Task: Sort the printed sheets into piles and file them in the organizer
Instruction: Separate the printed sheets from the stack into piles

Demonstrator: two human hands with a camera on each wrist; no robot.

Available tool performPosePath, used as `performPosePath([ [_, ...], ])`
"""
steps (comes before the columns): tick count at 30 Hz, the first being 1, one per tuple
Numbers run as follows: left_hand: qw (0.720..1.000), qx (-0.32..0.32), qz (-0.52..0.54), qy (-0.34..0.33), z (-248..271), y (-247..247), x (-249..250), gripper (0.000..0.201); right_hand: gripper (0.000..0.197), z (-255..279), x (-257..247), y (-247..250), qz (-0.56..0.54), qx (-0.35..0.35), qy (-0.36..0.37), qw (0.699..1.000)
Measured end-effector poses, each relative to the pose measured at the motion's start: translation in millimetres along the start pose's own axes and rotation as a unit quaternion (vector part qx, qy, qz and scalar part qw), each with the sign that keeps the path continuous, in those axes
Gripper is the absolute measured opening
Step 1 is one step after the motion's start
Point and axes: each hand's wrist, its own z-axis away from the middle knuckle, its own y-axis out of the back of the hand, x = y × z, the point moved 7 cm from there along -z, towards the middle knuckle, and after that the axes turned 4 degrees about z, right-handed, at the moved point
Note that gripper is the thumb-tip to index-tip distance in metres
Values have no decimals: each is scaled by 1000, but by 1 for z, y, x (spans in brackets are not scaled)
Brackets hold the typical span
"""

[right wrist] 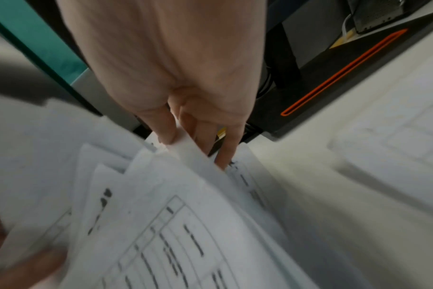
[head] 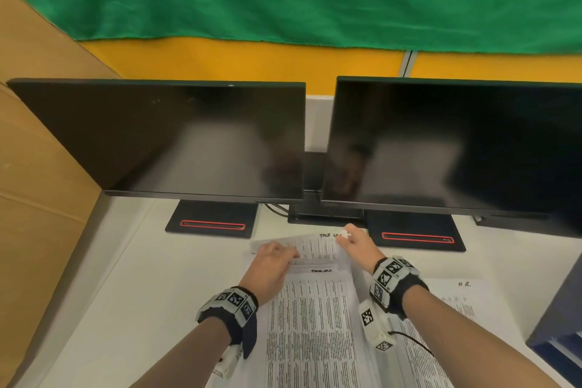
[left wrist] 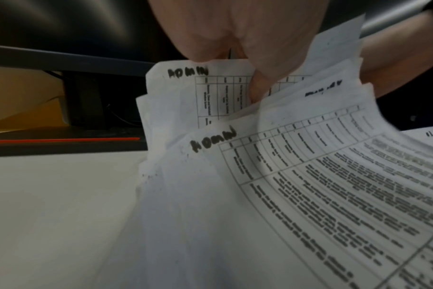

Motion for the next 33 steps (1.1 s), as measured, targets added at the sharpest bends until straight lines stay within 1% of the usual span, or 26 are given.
performPosePath([
  [1, 1000, 1, -26, -15, -2, 0, 4, 19, 19, 5, 5, -3, -16, -21, 4, 1000],
  [3, 997, 8, -65, -32, -5, -3, 10, 17, 13, 15, 13, -12, -22, -65, 15, 998],
  [5, 997, 6, -70, -30, -8, -7, 12, 15, 11, 23, 18, -20, -25, -103, 11, 994],
  [6, 997, -8, -72, -33, -9, -11, 12, 14, 13, 25, 19, -24, -35, -123, 2, 992],
  [8, 996, -40, -71, -37, -8, -18, 13, 12, 28, 29, 19, -26, -54, -155, -29, 986],
  [10, 998, -41, -46, -29, -5, -17, 14, 14, 48, 30, 21, -21, -103, -164, -86, 977],
  [11, 999, -32, -32, -27, -4, -14, 14, 15, 56, 27, 24, -15, -127, -140, -106, 976],
  [12, 999, -24, -19, -24, -2, -13, 14, 16, 57, 22, 25, -7, -132, -94, -112, 981],
  [13, 1000, -19, -5, -17, 0, -12, 13, 15, 51, 16, 28, 2, -94, -31, -106, 989],
  [14, 1000, -19, 11, -7, 2, -12, 11, 14, 38, 11, 29, 12, -12, 29, -92, 995],
  [15, 999, -19, 27, 5, 4, -11, 9, 15, 25, 8, 29, 17, 80, 64, -80, 992],
  [16, 999, -20, 39, 15, 4, -11, 6, 17, 20, 6, 27, 17, 146, 74, -68, 984],
  [18, 998, -26, 53, 31, 4, -14, 2, 26, 24, 4, 29, 12, 197, 68, -64, 976],
  [20, 998, -36, 46, 36, 3, -16, 0, 29, 20, 5, 30, 12, 197, 76, -65, 975],
  [22, 998, -39, 35, 32, 3, -17, 0, 24, 15, 5, 33, 12, 187, 77, -73, 977],
  [23, 998, -35, 35, 28, 2, -16, 1, 20, 15, 5, 35, 11, 180, 75, -79, 978],
  [26, 999, -25, 29, 17, 2, -13, 3, 16, 10, 8, 37, 15, 152, 104, -92, 979],
  [28, 1000, -17, 25, 9, 1, -11, 5, 14, 20, 11, 36, 17, 142, 116, -95, 979],
  [30, 1000, -13, 24, 5, 1, -9, 6, 13, 20, 15, 30, 18, 166, 111, -82, 976],
  [32, 1000, -12, 25, 9, 0, -9, 3, 13, 18, 21, 23, 18, 230, 94, -56, 967],
  [33, 1000, -11, 26, 13, 0, -8, 2, 13, 21, 24, 19, 18, 266, 88, -42, 959],
])
